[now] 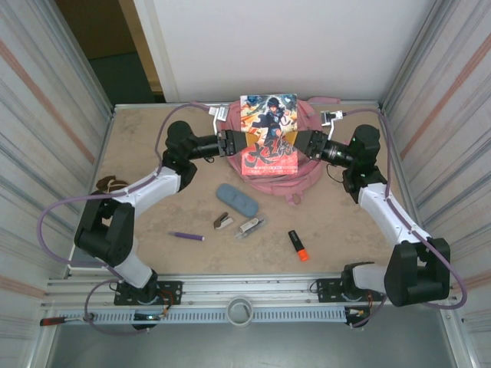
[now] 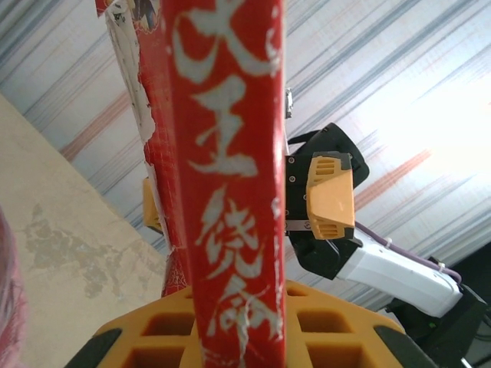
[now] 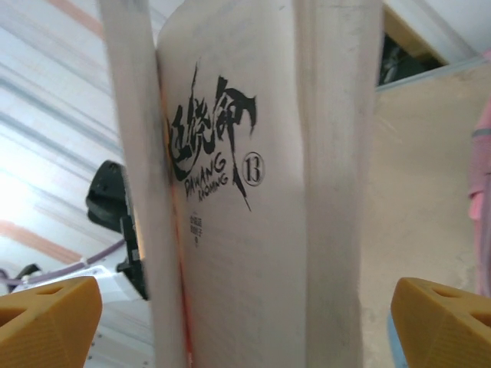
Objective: Pack books, pencil case, and school supplies into a backpack
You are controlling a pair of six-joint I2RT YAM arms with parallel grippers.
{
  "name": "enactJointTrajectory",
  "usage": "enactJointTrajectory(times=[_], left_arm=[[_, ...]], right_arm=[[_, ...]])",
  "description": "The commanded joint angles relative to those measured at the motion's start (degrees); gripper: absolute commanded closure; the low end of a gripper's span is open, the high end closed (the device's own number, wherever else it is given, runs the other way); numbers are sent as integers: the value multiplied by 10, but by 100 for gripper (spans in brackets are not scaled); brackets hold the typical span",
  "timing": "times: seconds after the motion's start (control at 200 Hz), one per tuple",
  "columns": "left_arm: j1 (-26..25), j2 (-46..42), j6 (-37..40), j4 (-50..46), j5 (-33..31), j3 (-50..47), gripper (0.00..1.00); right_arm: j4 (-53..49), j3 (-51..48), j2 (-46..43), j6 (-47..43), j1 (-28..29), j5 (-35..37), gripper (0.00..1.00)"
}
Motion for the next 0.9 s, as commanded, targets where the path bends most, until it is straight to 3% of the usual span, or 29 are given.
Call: enactJointTrajectory(times=[0.0,0.331,0.576,0.746,0.892], left_arm=[[-10,-30,0,64,25,42,100],[-16,-44,0,71,39,61,100],[5,-12,-7,27,7,61,100],[10,4,5,5,-3,58,100],[10,13,40,-42,-15,53,100]], right_arm=[[53,11,-2,17,19,-40,1],[90,40,-1,15,54,-70,1],[127,24,-36,47,52,-35,20],[79,17,-32,52,31,1,50],[7,21,-22,34,23,35,84]])
